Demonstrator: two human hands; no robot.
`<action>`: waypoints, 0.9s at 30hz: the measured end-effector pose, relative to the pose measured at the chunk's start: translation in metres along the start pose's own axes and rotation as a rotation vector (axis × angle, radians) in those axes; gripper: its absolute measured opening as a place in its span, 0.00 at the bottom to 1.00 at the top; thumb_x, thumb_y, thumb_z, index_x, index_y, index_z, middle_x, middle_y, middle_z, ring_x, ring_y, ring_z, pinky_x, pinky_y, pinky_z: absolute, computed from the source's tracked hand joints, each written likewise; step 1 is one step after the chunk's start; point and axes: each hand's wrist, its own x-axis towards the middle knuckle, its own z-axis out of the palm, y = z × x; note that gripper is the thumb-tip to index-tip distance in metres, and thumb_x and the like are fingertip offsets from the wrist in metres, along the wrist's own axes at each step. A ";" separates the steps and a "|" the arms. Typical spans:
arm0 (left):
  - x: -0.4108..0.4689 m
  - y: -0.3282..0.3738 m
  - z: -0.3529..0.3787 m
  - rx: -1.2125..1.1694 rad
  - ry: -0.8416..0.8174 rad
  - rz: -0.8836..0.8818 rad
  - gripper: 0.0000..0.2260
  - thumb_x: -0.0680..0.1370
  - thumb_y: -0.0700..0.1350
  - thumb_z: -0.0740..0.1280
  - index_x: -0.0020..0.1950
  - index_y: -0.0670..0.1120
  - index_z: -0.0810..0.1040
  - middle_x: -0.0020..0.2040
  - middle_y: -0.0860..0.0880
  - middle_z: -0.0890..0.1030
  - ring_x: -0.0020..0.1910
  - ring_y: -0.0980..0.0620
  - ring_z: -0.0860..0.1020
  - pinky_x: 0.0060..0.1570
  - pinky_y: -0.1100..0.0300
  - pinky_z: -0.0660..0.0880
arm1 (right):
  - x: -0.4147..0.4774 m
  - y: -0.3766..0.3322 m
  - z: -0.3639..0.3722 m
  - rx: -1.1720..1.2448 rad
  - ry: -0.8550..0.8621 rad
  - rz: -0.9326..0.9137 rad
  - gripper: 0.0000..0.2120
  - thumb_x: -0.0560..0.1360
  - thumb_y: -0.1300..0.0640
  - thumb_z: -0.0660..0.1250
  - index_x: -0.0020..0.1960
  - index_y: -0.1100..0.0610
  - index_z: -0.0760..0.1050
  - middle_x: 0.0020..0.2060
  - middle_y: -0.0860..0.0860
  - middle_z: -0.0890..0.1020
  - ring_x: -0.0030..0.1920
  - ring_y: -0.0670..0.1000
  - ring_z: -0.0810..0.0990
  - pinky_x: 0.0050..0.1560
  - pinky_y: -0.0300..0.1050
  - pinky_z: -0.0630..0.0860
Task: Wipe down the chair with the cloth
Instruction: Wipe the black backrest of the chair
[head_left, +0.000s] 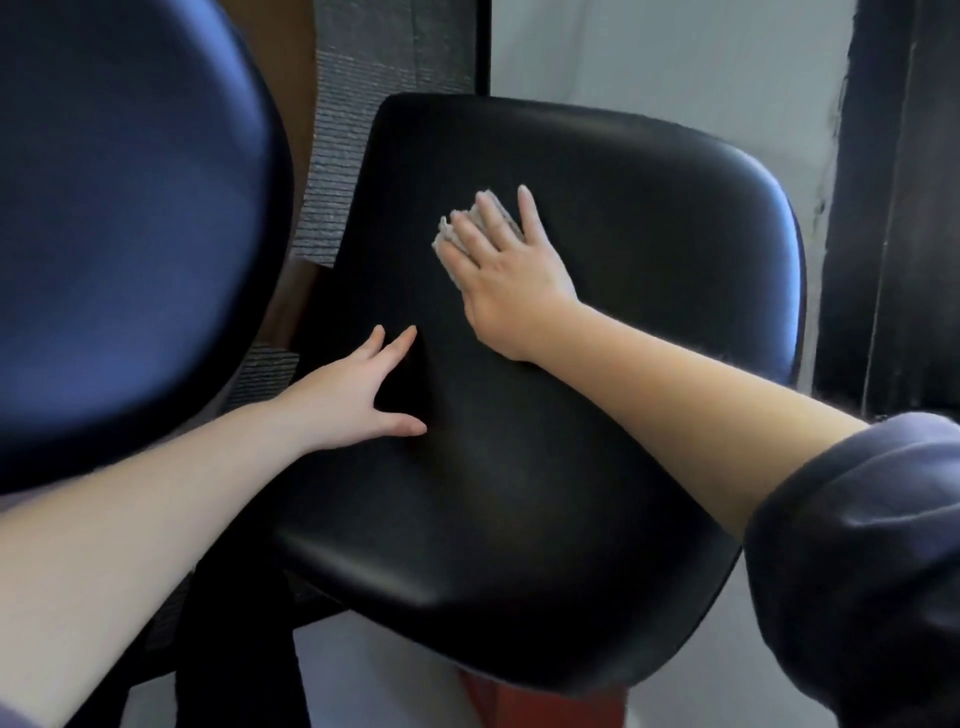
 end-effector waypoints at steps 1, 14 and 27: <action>-0.003 -0.002 0.003 -0.001 -0.011 -0.010 0.49 0.70 0.63 0.72 0.78 0.63 0.39 0.80 0.49 0.41 0.77 0.45 0.60 0.71 0.57 0.61 | -0.008 -0.009 0.002 0.034 -0.013 -0.022 0.29 0.82 0.47 0.44 0.80 0.54 0.44 0.80 0.55 0.47 0.79 0.61 0.41 0.74 0.68 0.36; -0.027 -0.064 0.025 0.054 -0.123 -0.013 0.54 0.67 0.61 0.76 0.77 0.64 0.38 0.80 0.49 0.39 0.77 0.44 0.58 0.72 0.54 0.63 | -0.080 -0.116 0.009 0.302 -0.130 -0.228 0.29 0.79 0.48 0.46 0.78 0.54 0.59 0.76 0.54 0.63 0.78 0.62 0.55 0.75 0.66 0.45; -0.048 -0.113 0.040 0.080 -0.137 0.007 0.55 0.66 0.59 0.77 0.77 0.64 0.39 0.80 0.50 0.40 0.76 0.44 0.60 0.70 0.52 0.66 | -0.111 -0.181 0.006 0.309 -0.144 -0.677 0.28 0.79 0.49 0.58 0.78 0.50 0.60 0.77 0.51 0.63 0.77 0.61 0.56 0.74 0.65 0.40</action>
